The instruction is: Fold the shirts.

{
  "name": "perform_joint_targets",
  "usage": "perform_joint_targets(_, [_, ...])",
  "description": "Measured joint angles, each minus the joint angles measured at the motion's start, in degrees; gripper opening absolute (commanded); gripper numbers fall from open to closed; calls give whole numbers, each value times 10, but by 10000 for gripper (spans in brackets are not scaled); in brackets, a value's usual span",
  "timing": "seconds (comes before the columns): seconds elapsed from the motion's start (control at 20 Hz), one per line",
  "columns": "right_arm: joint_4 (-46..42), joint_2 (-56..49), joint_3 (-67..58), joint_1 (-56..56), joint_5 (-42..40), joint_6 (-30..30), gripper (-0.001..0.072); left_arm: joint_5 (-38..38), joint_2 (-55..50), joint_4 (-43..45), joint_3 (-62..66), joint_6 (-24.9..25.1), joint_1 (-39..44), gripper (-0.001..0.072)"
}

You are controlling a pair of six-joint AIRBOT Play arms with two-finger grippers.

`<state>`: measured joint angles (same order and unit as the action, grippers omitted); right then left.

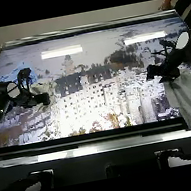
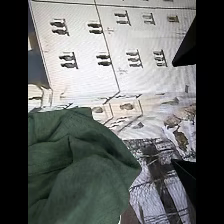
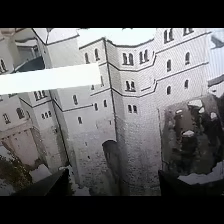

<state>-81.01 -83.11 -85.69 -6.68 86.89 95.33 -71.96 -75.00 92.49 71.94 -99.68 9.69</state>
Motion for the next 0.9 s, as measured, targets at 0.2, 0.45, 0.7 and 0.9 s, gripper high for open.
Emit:
perform_joint_targets(0.2, [0,0,0,0,-8,0,656,9,0,0,-1,-4,0,720])
perform_joint_targets(0.45, [0,0,0,0,-64,0,656,51,0,0,-2,-8,0,720])
perform_joint_targets(0.7, [0,0,0,0,-108,0,657,90,-40,0,55,-23,-42,720])
perform_joint_targets(0.9, [9,0,0,0,-113,0,657,8,-155,-46,181,-59,-132,720])
